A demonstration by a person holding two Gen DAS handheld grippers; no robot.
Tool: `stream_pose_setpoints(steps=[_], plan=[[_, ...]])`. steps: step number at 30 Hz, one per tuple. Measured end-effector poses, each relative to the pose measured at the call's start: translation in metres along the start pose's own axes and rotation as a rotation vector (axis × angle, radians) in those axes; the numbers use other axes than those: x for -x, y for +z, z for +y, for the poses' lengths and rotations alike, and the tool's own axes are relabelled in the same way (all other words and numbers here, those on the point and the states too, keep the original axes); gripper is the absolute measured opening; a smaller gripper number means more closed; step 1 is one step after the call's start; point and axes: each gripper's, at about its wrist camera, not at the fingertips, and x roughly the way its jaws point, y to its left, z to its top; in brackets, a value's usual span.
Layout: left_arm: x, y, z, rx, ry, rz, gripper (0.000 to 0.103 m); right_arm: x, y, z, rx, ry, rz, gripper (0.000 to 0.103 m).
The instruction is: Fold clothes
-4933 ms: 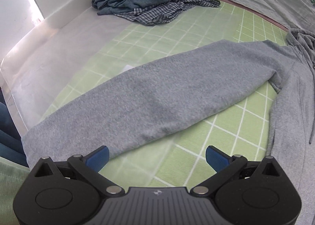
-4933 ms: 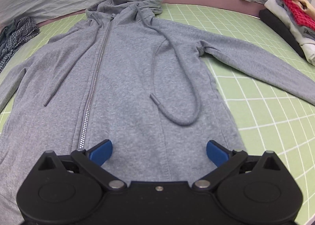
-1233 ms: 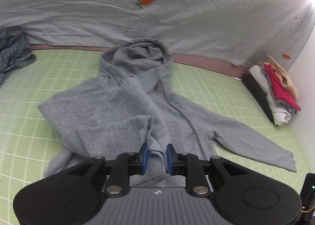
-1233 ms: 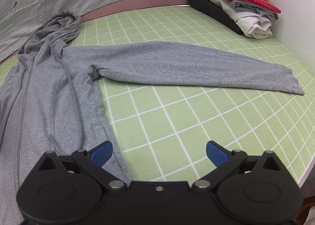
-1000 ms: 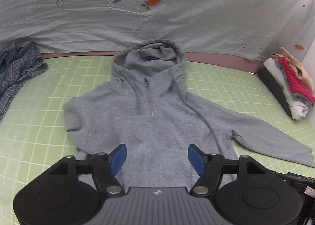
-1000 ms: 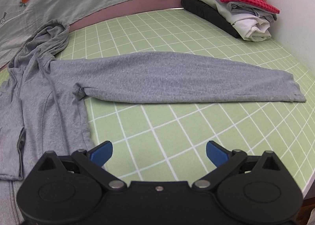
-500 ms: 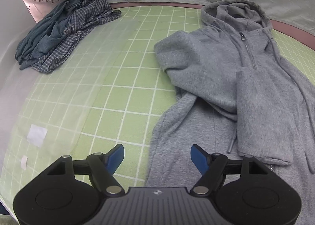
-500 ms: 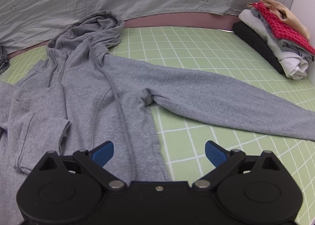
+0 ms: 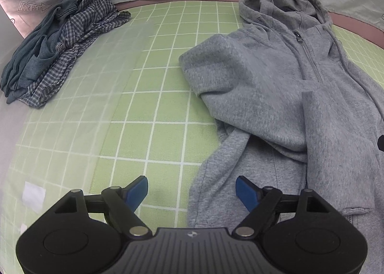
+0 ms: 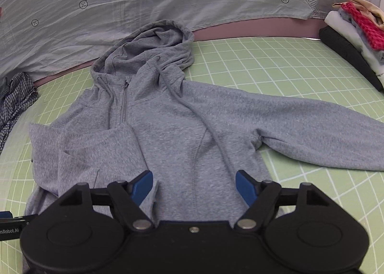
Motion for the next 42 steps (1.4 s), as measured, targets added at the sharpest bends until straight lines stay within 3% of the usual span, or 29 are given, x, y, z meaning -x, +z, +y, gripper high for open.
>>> stream_pose_setpoints(steps=[5,7,15,22,23,25,33,36,42], plan=[[-0.010,0.003,0.001,-0.029,-0.001,-0.003,0.086,-0.012,-0.001,0.015,0.014,0.036,0.045,0.051],[-0.012,0.005,0.002,-0.027,-0.003,-0.009,0.088,-0.015,-0.003,0.019,0.013,0.052,0.056,0.047],[-0.018,0.015,0.000,-0.054,-0.006,-0.043,0.089,-0.019,-0.008,0.032,0.029,0.085,0.097,0.046],[-0.023,0.023,0.002,-0.043,0.002,-0.053,0.089,-0.016,-0.005,0.028,0.033,0.126,0.095,0.014],[-0.023,0.023,0.004,-0.035,0.002,-0.054,0.089,-0.014,-0.003,0.024,0.020,0.135,0.086,0.006],[-0.023,0.023,0.008,-0.018,0.001,-0.056,0.090,-0.008,0.002,0.016,-0.003,0.144,0.064,0.003],[-0.019,0.024,0.031,0.136,-0.044,-0.076,0.090,0.021,0.039,-0.046,-0.094,0.030,-0.094,0.002],[-0.021,0.023,0.041,0.201,-0.058,-0.066,0.090,0.025,0.059,-0.083,-0.108,-0.095,-0.165,0.002],[-0.020,0.022,0.041,0.203,-0.041,-0.067,0.090,0.028,0.098,-0.160,-0.205,-0.303,-0.267,0.002]])
